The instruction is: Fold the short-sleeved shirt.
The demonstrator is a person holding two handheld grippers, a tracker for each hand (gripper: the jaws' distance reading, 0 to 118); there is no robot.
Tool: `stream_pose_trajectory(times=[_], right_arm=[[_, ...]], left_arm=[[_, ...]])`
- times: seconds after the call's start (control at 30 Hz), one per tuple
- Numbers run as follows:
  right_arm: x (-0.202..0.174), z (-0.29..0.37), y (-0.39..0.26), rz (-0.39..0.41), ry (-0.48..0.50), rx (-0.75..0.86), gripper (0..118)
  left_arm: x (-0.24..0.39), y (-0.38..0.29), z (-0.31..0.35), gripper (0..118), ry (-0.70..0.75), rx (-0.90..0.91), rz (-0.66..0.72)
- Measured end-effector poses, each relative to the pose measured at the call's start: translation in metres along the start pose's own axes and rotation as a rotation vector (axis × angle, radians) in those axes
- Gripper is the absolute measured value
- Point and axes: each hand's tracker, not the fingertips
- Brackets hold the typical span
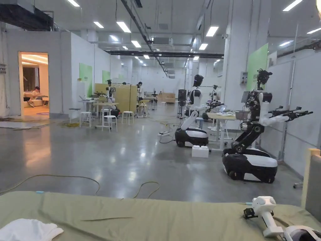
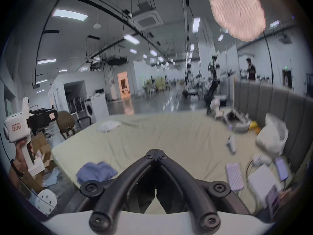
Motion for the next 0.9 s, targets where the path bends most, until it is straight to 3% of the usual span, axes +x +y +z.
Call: stream_pose_trajectory(times=[0.13, 0.4, 0.6, 0.67, 0.77, 0.83, 0.9], right_arm=[[-0.003, 0.018, 0.025, 0.056, -0.035, 0.104, 0], [-0.007, 0.017, 0.025, 0.033, -0.048, 0.139, 0], [-0.013, 0.017, 0.026, 0.066, -0.061, 0.163, 0], [-0.011, 0.017, 0.029, 0.039, -0.065, 0.175, 14], [-0.006, 0.018, 0.033, -0.021, -0.055, 0.192, 73], [-0.003, 0.020, 0.034, -0.028, -0.065, 0.221, 78], [-0.001, 0.022, 0.037, -0.036, -0.061, 0.234, 82]], left_arm=[[-0.003, 0.021, 0.017, 55, 0.032, 0.066, -0.037], [-0.019, 0.034, 0.027, 55, 0.021, 0.118, 0.061], [-0.027, 0.032, 0.024, 56, 0.037, 0.117, 0.118], [-0.029, 0.031, 0.023, 61, 0.039, 0.125, 0.138], [-0.030, 0.031, 0.025, 83, 0.051, 0.146, 0.146], [-0.031, 0.032, 0.028, 104, 0.053, 0.162, 0.147], [-0.029, 0.034, 0.029, 113, 0.069, 0.180, 0.127]])
